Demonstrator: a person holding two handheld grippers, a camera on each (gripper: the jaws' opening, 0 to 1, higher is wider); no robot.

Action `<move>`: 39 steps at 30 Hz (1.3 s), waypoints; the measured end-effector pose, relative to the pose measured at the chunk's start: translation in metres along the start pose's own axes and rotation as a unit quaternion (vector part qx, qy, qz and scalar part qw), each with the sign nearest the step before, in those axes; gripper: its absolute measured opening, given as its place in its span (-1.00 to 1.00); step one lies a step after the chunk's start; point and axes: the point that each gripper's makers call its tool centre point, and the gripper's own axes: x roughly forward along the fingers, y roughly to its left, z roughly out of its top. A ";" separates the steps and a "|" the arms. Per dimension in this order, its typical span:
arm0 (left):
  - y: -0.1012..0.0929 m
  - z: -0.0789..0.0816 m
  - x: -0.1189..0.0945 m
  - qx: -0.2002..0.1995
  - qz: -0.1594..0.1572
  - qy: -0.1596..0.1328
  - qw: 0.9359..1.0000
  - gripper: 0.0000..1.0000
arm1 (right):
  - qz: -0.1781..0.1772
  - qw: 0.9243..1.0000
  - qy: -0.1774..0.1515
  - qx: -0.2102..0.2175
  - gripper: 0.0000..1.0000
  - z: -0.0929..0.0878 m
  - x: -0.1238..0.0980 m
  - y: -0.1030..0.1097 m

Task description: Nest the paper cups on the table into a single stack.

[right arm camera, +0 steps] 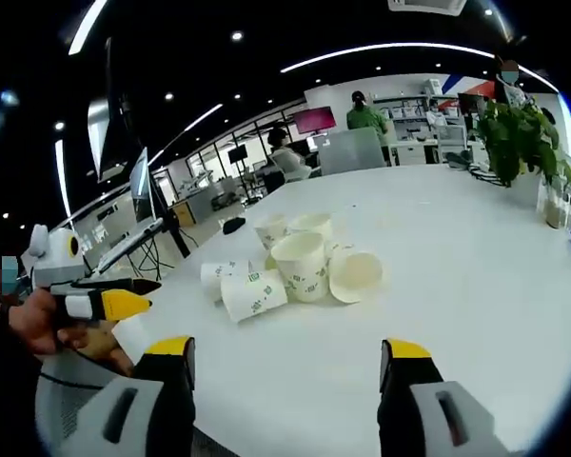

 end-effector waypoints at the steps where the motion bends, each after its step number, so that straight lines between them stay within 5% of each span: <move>1: 0.000 0.000 0.000 0.000 0.000 0.000 1.000 0.55 | 0.000 1.000 0.000 0.000 0.59 0.000 0.000 0.000; 39: 0.001 0.000 0.000 -0.002 0.001 0.002 1.000 0.52 | 0.002 1.000 0.003 0.001 0.58 -0.001 -0.001 0.004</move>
